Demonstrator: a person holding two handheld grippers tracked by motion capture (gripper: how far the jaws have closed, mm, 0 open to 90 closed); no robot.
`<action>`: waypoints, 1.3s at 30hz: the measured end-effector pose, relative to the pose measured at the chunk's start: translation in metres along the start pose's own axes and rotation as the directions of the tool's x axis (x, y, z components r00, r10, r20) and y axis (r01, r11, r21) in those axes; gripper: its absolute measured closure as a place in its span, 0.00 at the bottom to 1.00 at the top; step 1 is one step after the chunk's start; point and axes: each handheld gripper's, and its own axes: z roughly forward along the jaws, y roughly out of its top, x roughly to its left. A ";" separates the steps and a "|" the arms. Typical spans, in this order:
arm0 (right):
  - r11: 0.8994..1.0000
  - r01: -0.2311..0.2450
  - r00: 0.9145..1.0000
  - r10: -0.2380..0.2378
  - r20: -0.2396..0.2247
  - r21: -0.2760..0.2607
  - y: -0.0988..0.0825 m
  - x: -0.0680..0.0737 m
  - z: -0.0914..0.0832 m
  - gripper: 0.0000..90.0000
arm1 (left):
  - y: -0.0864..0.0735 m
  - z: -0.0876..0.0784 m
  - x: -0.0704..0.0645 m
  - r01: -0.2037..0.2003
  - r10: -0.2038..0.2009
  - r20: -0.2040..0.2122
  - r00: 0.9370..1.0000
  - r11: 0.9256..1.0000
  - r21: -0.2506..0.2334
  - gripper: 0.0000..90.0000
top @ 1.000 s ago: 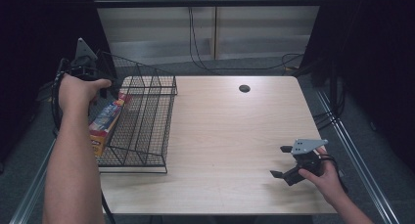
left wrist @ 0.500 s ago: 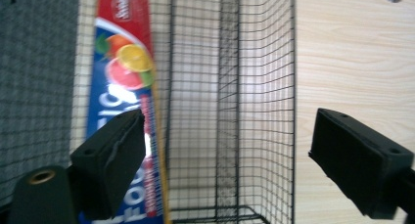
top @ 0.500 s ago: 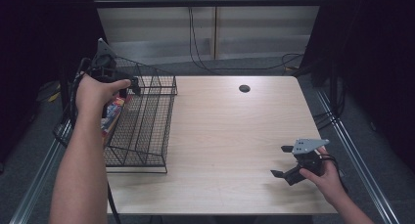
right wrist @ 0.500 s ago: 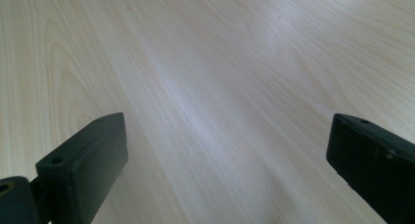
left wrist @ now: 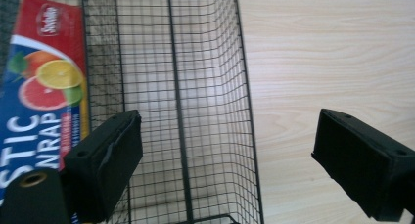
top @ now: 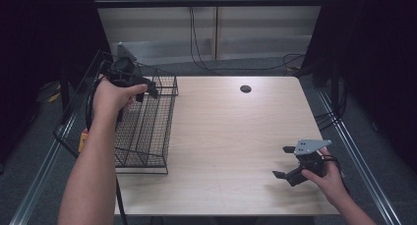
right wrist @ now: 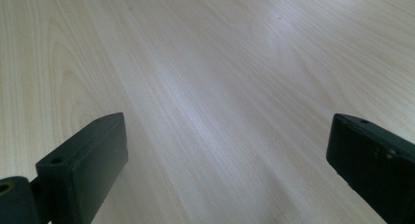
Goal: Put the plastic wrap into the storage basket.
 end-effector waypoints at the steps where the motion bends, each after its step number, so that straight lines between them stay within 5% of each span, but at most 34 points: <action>1: 1.000 0.001 1.000 -0.001 0.001 0.000 0.000 0.000 0.000 0.02 | 0.000 0.001 -0.002 -0.010 0.010 -0.002 1.000 1.000 0.001 0.11; 20: 1.000 0.004 1.000 -0.004 0.007 0.001 0.000 0.001 0.001 0.02 | -0.012 0.020 -0.031 -0.123 0.124 0.061 0.990 0.992 -0.015 0.09; 39: 1.000 0.011 1.000 -0.011 -0.002 0.005 0.000 0.002 0.002 0.02 | -0.026 0.041 -0.048 -0.212 0.214 0.117 0.970 0.977 -0.023 0.07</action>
